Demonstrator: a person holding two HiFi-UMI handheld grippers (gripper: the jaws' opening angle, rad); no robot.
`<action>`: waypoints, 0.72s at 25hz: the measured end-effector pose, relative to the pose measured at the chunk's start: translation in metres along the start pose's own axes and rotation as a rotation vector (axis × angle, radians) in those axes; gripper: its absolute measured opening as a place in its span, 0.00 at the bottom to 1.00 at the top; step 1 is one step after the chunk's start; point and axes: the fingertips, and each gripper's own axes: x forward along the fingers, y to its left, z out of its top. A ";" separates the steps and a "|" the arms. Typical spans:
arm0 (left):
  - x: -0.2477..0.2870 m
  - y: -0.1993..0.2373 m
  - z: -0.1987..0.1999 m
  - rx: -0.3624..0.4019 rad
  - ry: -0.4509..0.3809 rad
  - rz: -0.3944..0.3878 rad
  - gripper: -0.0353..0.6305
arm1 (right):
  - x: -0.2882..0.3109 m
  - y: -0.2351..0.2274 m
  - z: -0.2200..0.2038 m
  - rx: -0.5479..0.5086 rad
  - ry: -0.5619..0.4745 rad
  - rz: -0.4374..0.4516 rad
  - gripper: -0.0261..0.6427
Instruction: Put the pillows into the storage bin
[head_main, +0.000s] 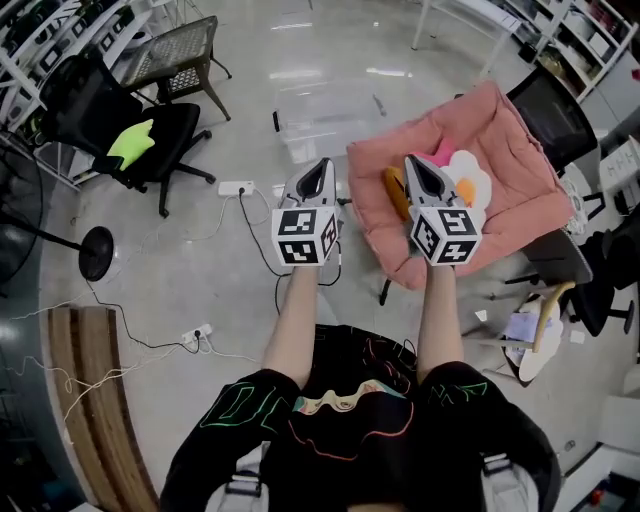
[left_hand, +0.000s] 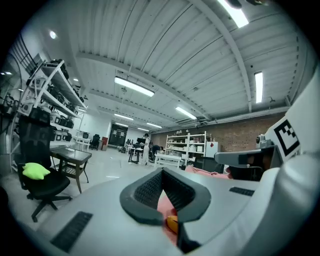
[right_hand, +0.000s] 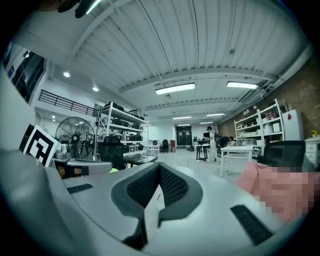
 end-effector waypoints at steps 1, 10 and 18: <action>0.018 0.011 -0.005 -0.005 0.015 -0.007 0.05 | 0.020 -0.006 -0.006 0.012 0.011 -0.004 0.04; 0.162 0.108 -0.020 -0.066 0.170 -0.086 0.05 | 0.195 -0.026 -0.033 0.055 0.149 -0.028 0.04; 0.255 0.075 -0.057 -0.095 0.280 -0.291 0.05 | 0.206 -0.113 -0.074 0.090 0.250 -0.259 0.03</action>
